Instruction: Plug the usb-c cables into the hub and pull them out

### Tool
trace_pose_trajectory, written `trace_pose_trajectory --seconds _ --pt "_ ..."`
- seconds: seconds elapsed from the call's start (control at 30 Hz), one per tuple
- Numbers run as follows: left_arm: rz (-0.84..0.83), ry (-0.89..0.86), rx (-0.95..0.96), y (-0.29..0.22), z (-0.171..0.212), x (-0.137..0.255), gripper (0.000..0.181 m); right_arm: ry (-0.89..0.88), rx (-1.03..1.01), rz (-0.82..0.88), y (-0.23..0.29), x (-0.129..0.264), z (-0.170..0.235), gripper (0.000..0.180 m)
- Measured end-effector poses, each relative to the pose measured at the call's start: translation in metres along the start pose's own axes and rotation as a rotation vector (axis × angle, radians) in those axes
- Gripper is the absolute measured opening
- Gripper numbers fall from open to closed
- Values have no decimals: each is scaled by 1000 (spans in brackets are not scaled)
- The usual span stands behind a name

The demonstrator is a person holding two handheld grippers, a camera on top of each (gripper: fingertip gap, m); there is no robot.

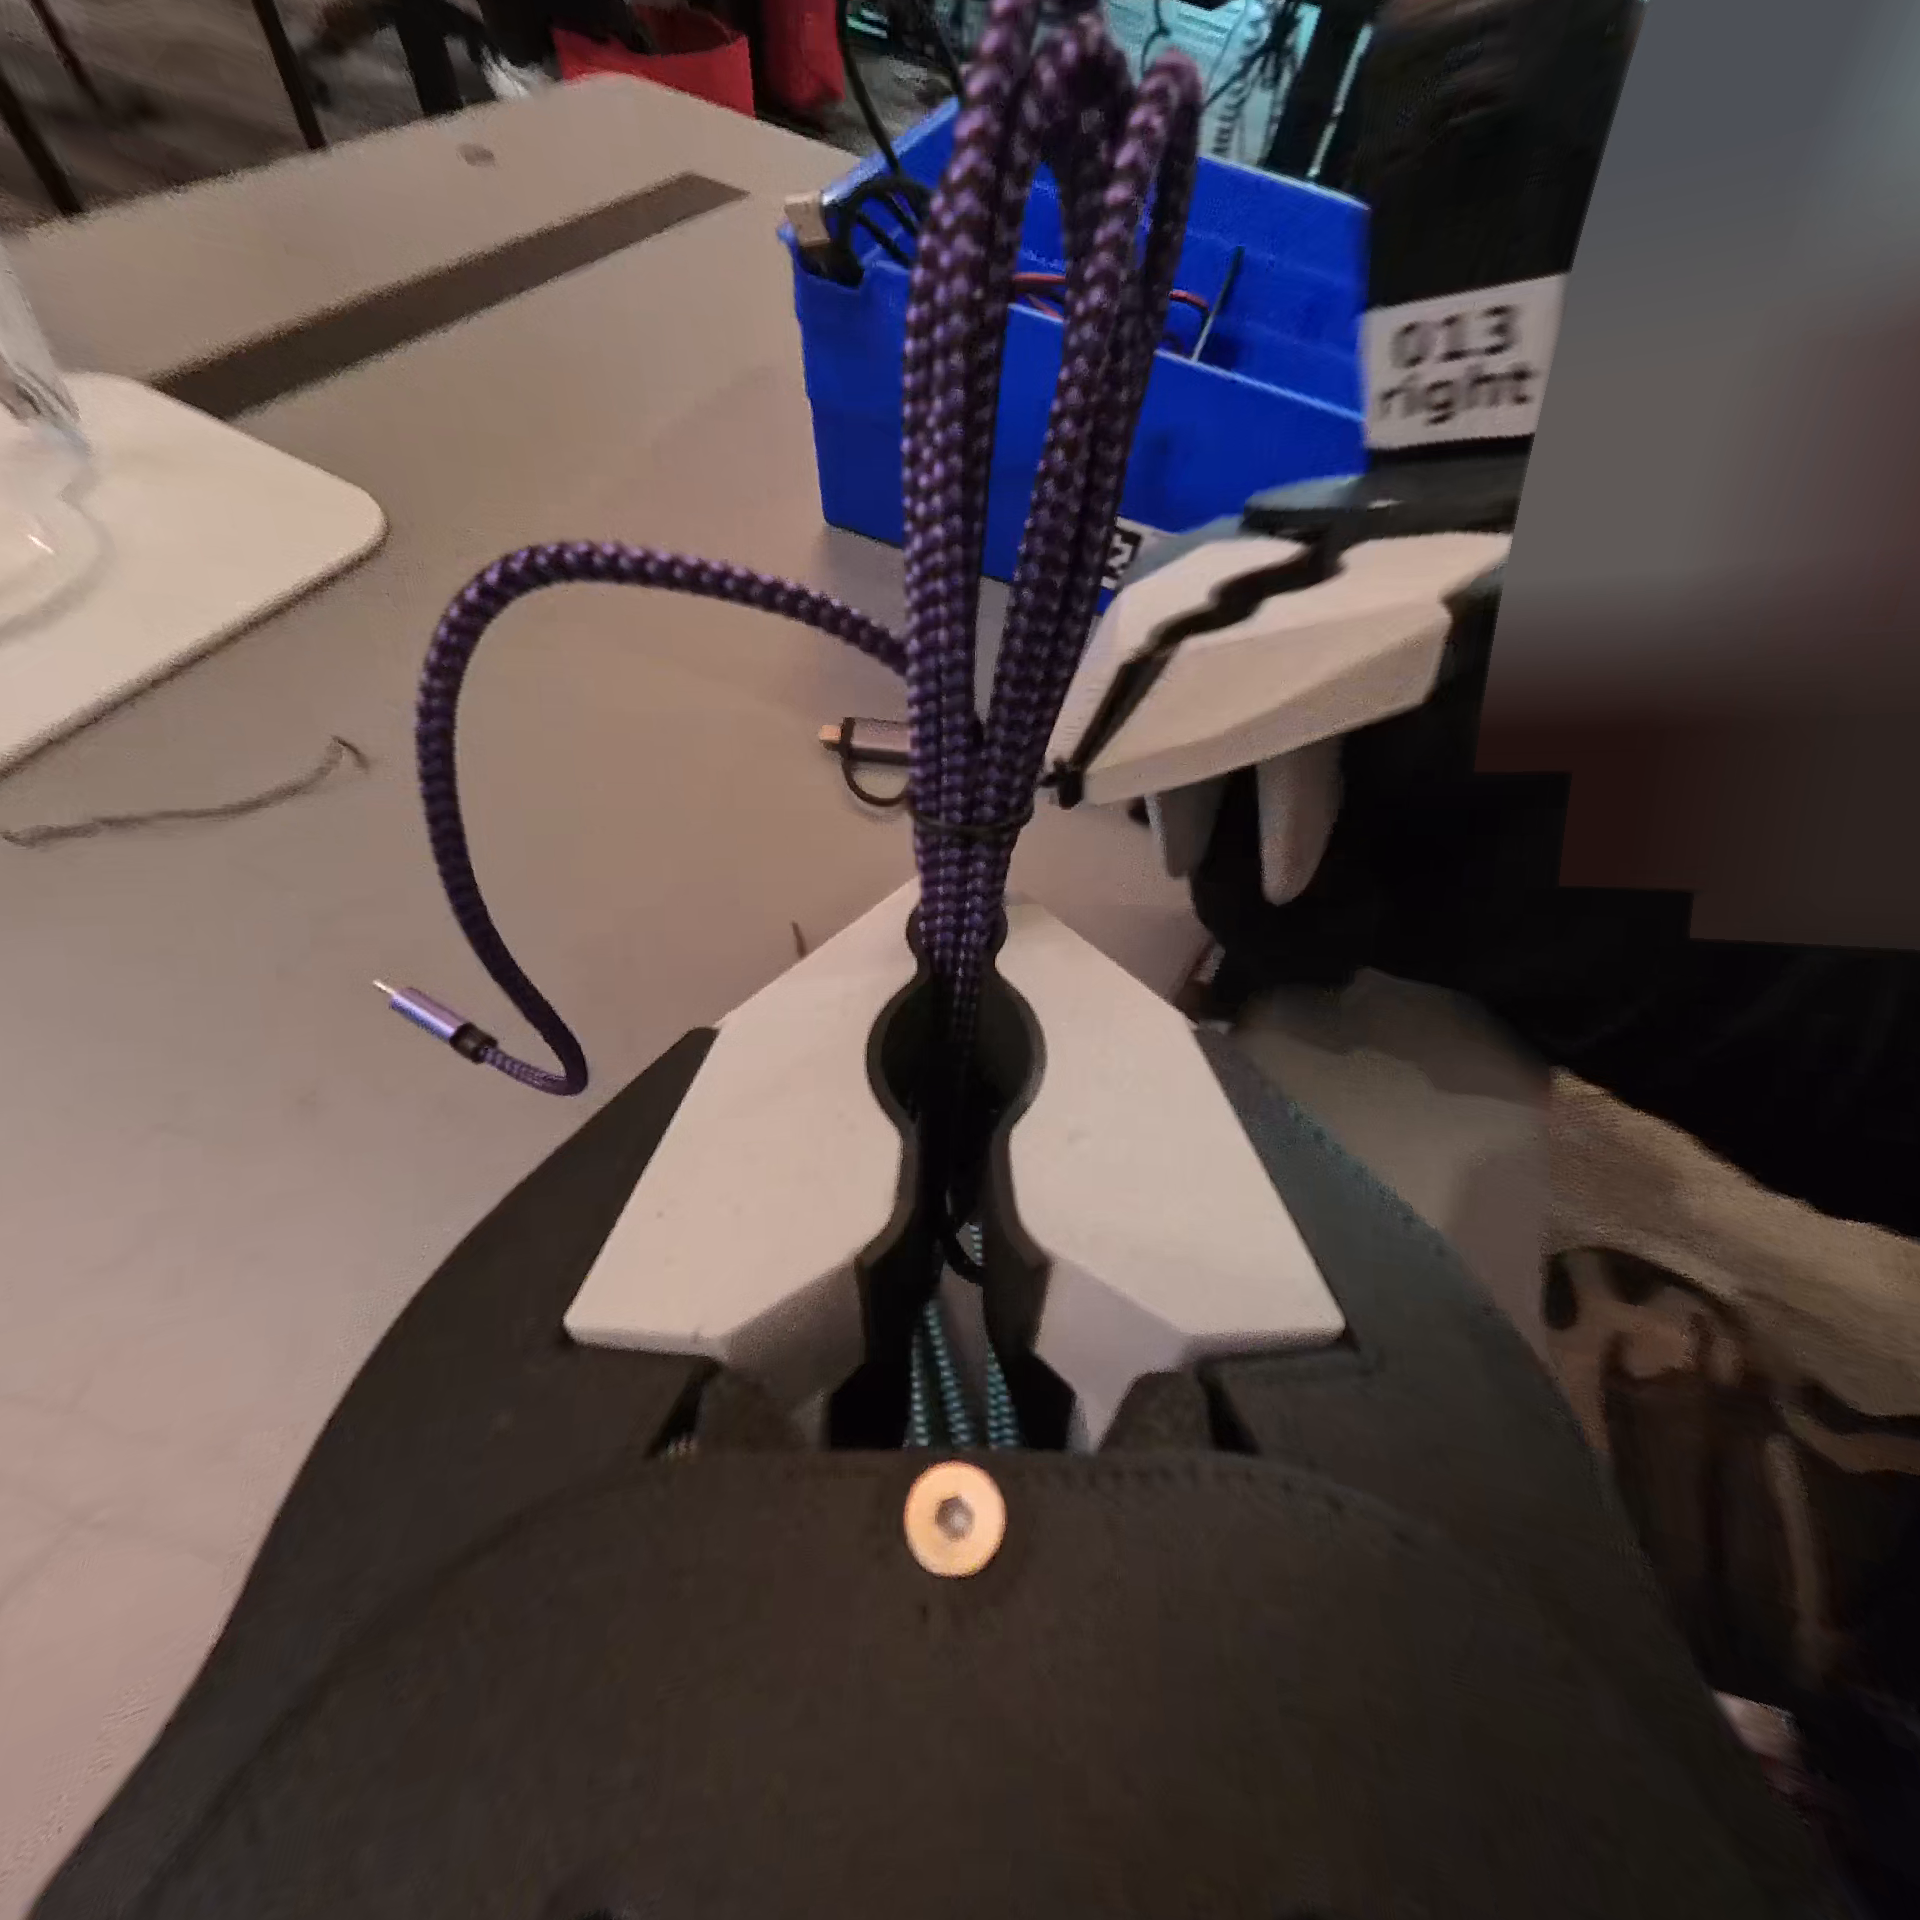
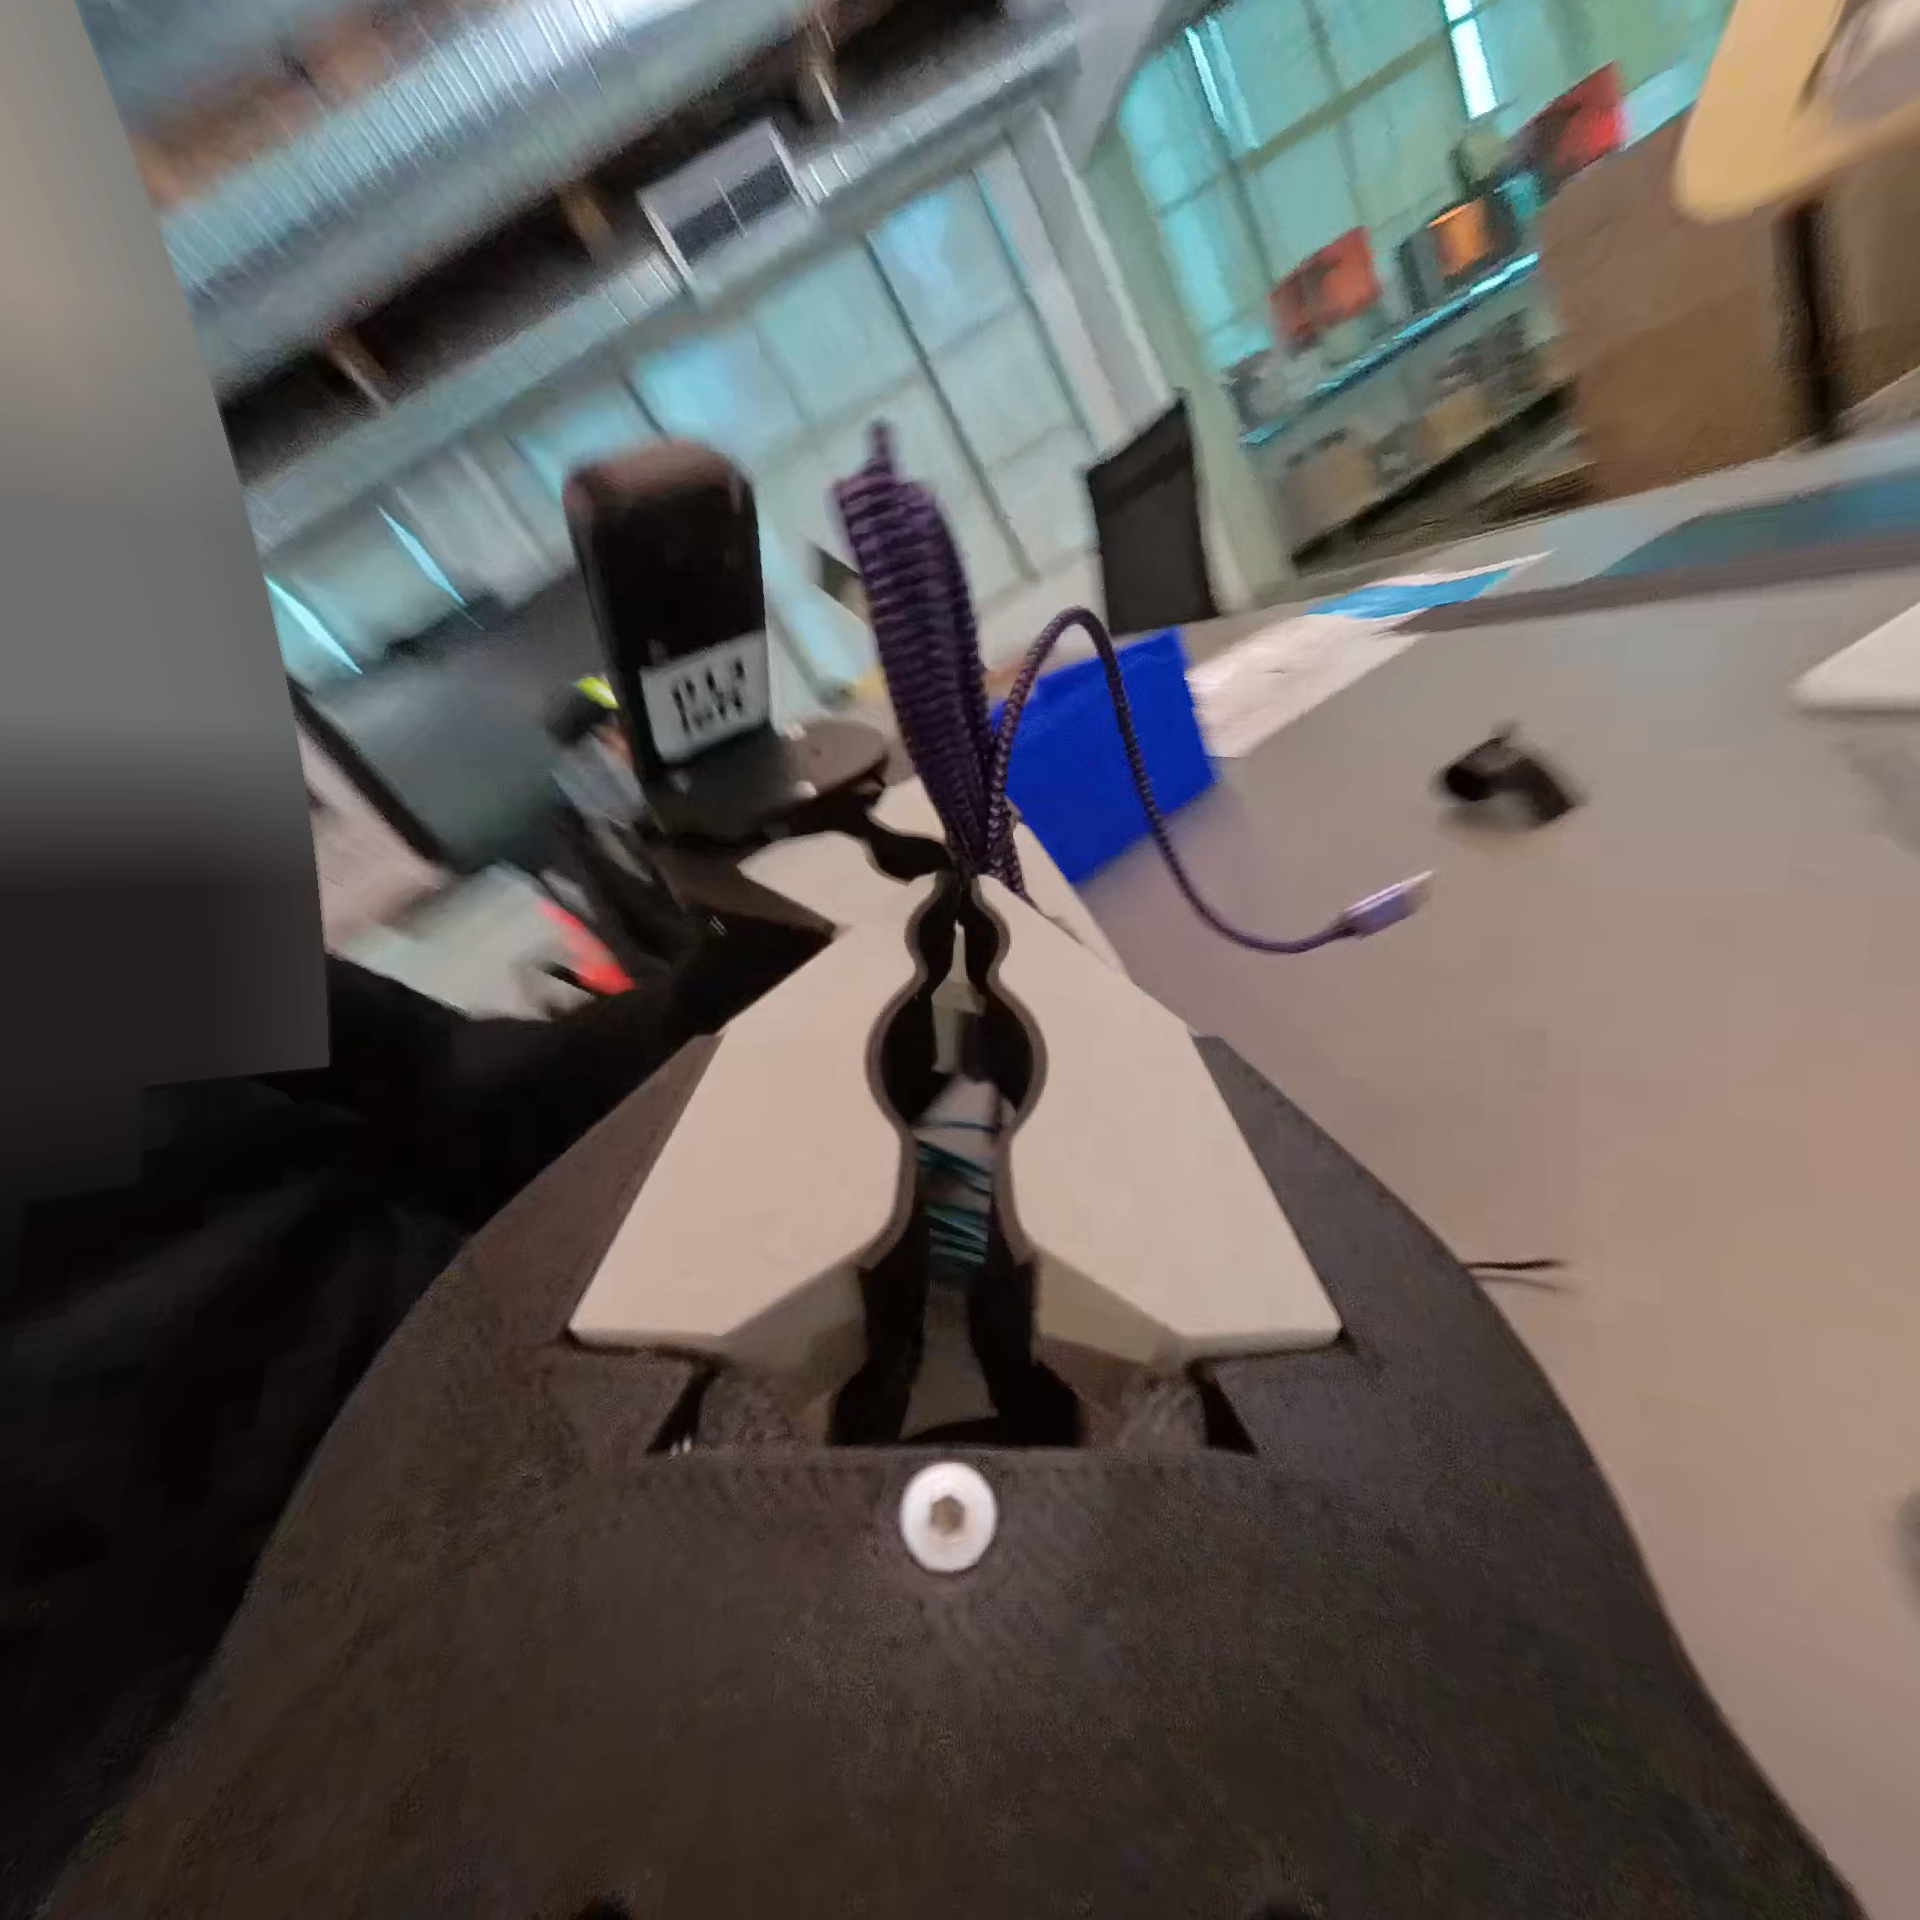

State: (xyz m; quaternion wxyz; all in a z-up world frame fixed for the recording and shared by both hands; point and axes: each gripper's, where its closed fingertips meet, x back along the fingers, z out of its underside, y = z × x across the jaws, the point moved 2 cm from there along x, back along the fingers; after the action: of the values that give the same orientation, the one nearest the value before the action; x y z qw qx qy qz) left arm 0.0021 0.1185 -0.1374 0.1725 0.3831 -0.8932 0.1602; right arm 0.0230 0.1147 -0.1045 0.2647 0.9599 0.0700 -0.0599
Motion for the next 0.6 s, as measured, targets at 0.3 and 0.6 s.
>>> trace_pose_trajectory --seconds 0.3,0.6 --pt "303 63 449 -11 10 -10 0 507 1350 620 -8 7 8 0" --pt "211 -16 311 -2 1 3 0 72 335 183 4 12 -6 11"
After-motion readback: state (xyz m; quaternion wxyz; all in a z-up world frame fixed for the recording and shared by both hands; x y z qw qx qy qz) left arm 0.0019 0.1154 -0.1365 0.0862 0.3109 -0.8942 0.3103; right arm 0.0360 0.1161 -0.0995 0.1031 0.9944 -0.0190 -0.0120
